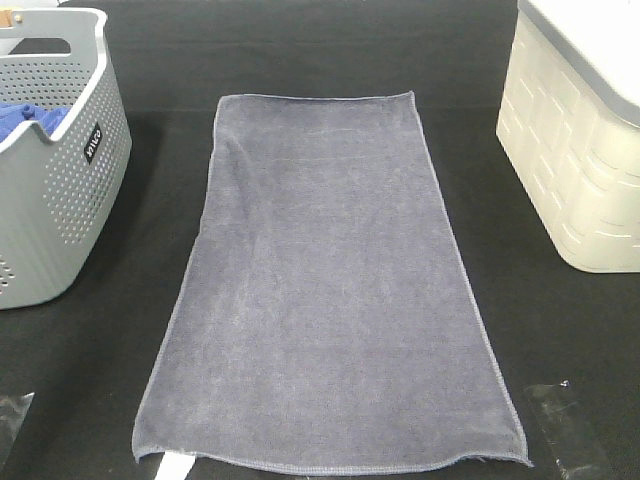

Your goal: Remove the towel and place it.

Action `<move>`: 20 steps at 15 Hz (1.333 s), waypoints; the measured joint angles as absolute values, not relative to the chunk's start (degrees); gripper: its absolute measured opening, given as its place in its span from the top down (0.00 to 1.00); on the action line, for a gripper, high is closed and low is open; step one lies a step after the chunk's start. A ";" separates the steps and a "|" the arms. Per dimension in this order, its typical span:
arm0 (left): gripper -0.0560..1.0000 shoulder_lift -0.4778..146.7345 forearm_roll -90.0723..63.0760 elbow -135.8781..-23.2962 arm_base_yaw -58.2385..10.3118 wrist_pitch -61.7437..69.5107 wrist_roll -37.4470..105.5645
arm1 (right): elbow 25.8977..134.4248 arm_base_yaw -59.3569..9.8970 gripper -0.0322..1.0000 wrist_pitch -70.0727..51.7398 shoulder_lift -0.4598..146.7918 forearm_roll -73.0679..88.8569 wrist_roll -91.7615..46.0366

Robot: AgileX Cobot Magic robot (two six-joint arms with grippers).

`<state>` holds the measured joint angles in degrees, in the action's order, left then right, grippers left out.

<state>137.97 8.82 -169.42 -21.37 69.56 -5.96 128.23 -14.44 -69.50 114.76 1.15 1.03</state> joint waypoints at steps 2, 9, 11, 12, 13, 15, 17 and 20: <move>0.23 135.33 8.54 -169.42 -21.49 69.61 -5.33 | 128.23 -14.44 0.32 -69.84 114.42 1.60 1.03; 0.23 123.24 11.97 -148.17 -21.49 69.56 -6.59 | 126.28 -14.61 0.32 -69.96 106.91 3.95 1.03; 0.23 116.20 12.95 -135.28 -21.49 69.67 -7.85 | 123.70 -14.61 0.32 -69.90 104.22 4.01 1.03; 0.23 112.13 13.46 -129.55 -21.49 69.79 -8.59 | 121.52 -14.61 0.32 -69.90 102.44 4.01 1.03; 0.23 105.25 14.04 -120.49 -21.49 69.73 -9.11 | 117.06 -14.61 0.32 -69.90 99.41 4.13 0.69; 0.23 94.94 15.36 -109.55 -21.49 69.73 -10.37 | 109.43 -14.61 0.32 -69.84 94.88 4.13 -0.86; 0.23 85.26 16.04 -98.78 -21.49 69.73 -11.46 | 99.35 -14.61 0.32 -69.84 89.27 4.13 -1.15; 0.23 68.30 14.78 -81.99 -21.49 69.73 -12.66 | 83.71 -14.61 0.32 -69.79 79.64 4.24 -1.32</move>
